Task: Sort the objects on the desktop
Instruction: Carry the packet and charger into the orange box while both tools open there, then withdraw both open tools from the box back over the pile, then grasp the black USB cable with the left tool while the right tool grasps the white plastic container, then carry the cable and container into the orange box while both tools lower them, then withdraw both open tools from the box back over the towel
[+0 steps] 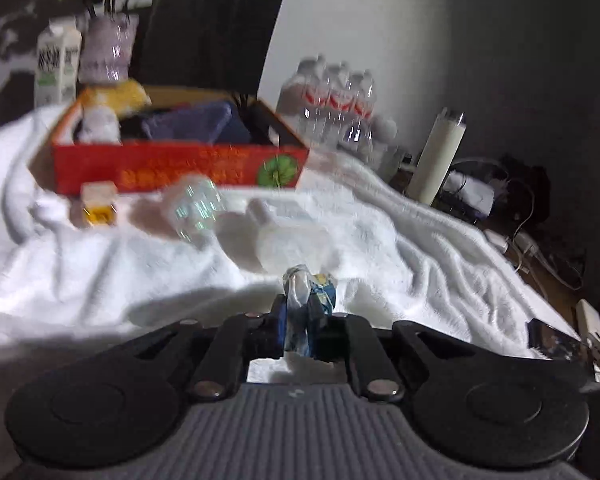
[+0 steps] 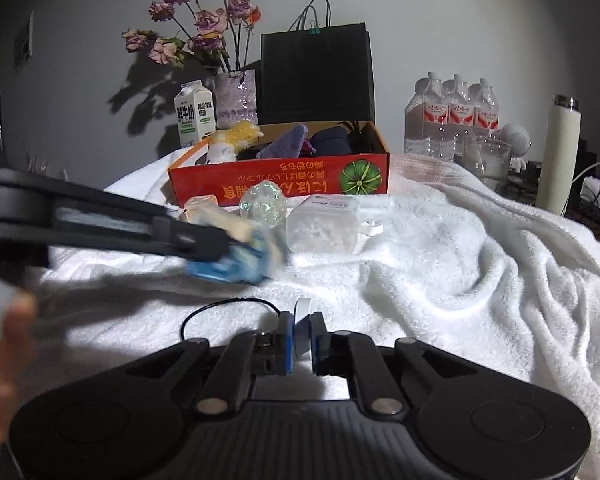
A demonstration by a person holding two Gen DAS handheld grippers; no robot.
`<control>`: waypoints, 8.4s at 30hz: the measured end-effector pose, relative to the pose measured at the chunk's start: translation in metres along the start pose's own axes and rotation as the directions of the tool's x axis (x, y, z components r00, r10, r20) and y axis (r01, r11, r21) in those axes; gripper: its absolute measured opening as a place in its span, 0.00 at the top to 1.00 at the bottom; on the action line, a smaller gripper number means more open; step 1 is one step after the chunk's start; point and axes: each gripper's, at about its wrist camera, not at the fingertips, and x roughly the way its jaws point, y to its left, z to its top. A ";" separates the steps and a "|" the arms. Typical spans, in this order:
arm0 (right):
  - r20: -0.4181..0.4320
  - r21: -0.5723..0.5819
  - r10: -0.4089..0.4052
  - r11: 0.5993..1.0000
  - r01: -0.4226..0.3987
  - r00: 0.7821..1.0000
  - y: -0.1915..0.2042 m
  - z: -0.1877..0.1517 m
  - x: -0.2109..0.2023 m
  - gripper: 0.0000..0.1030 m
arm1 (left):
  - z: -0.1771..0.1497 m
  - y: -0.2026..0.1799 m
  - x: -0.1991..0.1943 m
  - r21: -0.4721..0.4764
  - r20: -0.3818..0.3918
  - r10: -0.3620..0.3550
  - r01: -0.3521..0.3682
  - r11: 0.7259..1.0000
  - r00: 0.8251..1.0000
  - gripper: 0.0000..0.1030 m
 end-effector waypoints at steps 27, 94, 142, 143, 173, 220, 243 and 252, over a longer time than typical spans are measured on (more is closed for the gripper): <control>0.081 -0.092 0.005 0.996 0.003 0.997 0.014 0.008 -0.055 0.93 | -0.052 0.005 -0.112 -0.015 0.181 0.170 -0.170 0.985 0.969 0.91; -0.040 -0.040 -0.047 0.998 0.046 0.998 -0.015 0.160 0.102 0.14 | 0.124 0.085 -0.014 0.011 0.028 0.491 -0.492 0.871 0.871 0.00; 0.034 -0.060 -0.079 0.995 0.081 0.996 -0.012 0.073 0.101 0.15 | -0.026 0.028 -0.009 0.127 -0.057 0.190 -0.182 0.975 0.980 0.96; 0.019 -0.061 -0.085 0.994 0.086 0.996 -0.010 0.076 0.111 0.15 | -0.026 0.031 -0.015 0.114 -0.049 0.195 -0.189 0.975 0.980 0.96; 0.109 -0.051 -0.034 0.998 0.039 0.993 0.018 0.028 -0.042 0.37 | 0.019 0.040 -0.123 -0.028 0.209 0.192 -0.191 0.981 0.959 0.97; -0.095 -0.102 -0.036 0.994 0.026 0.995 -0.017 0.247 0.243 0.20 | 0.205 0.183 0.074 -0.045 0.033 0.436 -0.435 0.899 0.899 0.16; 0.010 -0.132 0.092 0.987 -0.090 0.996 0.023 0.126 0.067 0.07 | 0.060 0.105 -0.074 -0.060 0.158 0.392 -0.387 0.920 0.906 0.00; 0.003 -0.094 0.034 0.995 -0.034 0.999 0.034 0.049 0.027 0.07 | -0.022 0.114 -0.091 -0.134 0.039 0.395 -0.387 0.912 0.918 0.00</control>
